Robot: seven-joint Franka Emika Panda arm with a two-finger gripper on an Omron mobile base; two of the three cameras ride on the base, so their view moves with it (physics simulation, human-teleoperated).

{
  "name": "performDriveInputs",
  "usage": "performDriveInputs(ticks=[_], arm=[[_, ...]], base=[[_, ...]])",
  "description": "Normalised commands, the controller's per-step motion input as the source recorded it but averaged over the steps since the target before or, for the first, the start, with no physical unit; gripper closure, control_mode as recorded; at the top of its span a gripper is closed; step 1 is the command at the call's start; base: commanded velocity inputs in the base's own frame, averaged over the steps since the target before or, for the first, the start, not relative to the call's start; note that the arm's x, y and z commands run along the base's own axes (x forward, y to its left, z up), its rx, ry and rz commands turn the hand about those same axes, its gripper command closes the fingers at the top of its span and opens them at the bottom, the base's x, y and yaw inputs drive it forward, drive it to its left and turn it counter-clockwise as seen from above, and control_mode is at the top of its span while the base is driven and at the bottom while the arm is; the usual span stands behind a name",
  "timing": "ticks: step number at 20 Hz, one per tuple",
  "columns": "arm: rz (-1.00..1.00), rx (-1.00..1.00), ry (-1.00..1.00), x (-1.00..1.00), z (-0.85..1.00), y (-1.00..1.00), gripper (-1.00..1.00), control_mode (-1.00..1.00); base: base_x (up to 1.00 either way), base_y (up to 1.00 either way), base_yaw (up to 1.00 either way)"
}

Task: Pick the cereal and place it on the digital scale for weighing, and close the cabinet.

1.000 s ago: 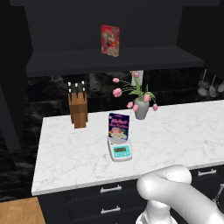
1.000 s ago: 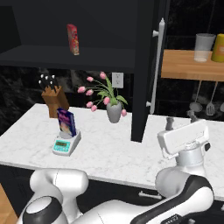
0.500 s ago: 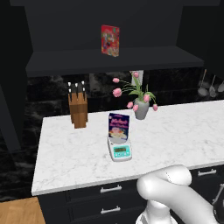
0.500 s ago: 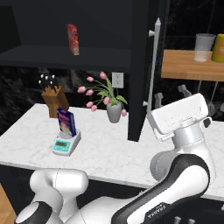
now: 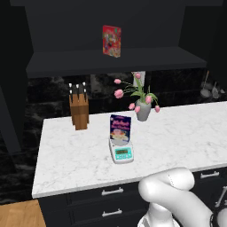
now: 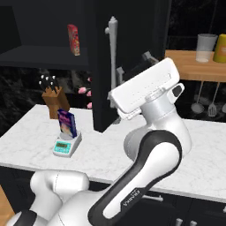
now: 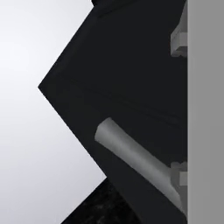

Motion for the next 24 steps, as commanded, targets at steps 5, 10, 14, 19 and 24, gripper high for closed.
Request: performDriveInputs(ticks=[5,10,14,19,24], arm=[[-0.19,-0.20,0.19,0.94,-0.48,1.00,-1.00,-1.00],[-0.34,-0.30,0.45,1.00,-0.75,1.00,-1.00,-1.00],[-0.31,-0.25,0.50,1.00,-0.31,0.88,-1.00,-1.00],[-0.27,-0.11,0.18,0.91,0.18,0.59,-1.00,-1.00],[-0.22,-0.03,0.17,0.93,-0.01,0.35,-1.00,-1.00]], base=[[0.00,0.00,0.00],[0.00,0.00,0.00],[0.00,0.00,0.00],[0.00,0.00,0.00],[0.00,0.00,0.00]])
